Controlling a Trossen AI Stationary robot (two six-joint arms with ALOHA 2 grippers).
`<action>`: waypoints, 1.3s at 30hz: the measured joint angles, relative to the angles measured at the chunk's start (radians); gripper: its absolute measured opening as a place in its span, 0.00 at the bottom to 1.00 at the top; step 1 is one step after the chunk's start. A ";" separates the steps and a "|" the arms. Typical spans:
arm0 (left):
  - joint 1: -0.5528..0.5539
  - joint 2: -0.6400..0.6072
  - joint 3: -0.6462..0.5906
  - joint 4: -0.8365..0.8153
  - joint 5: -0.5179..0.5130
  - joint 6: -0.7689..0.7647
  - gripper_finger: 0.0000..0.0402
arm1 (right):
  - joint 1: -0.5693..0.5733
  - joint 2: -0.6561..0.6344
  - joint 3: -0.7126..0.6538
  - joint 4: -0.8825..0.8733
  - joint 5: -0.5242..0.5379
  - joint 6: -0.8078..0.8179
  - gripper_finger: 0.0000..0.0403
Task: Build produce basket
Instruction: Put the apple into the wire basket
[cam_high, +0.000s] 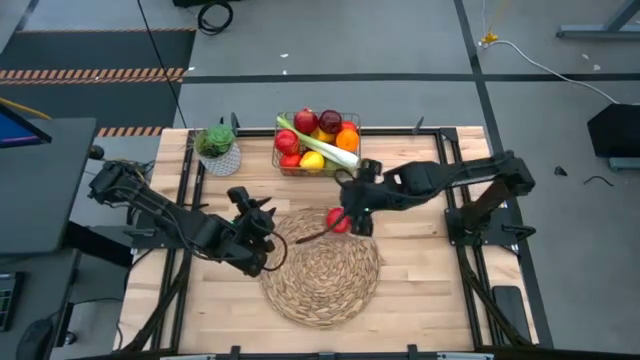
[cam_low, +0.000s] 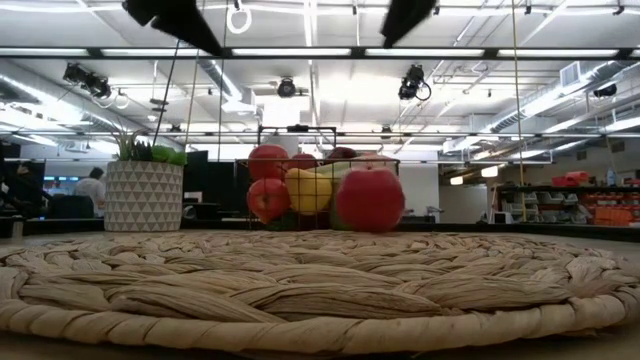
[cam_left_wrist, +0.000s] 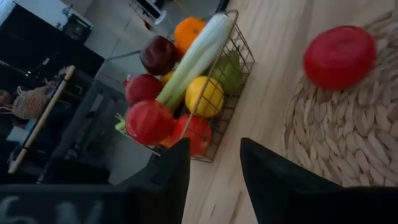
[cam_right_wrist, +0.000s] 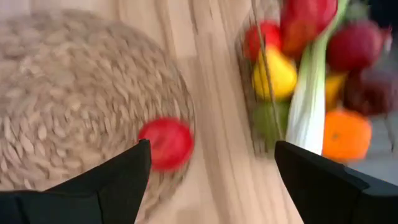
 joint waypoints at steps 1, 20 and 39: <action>0.000 -0.006 -0.017 0.012 0.005 0.000 0.36 | 0.006 -0.021 -0.032 -0.007 0.001 0.028 0.86; 0.186 -0.239 -0.687 1.308 0.546 0.348 0.06 | 0.055 -0.211 -0.868 0.833 0.026 0.101 0.86; 0.309 -0.197 -0.773 1.437 0.725 0.356 0.02 | 0.048 -0.249 -1.257 1.309 0.197 0.185 0.86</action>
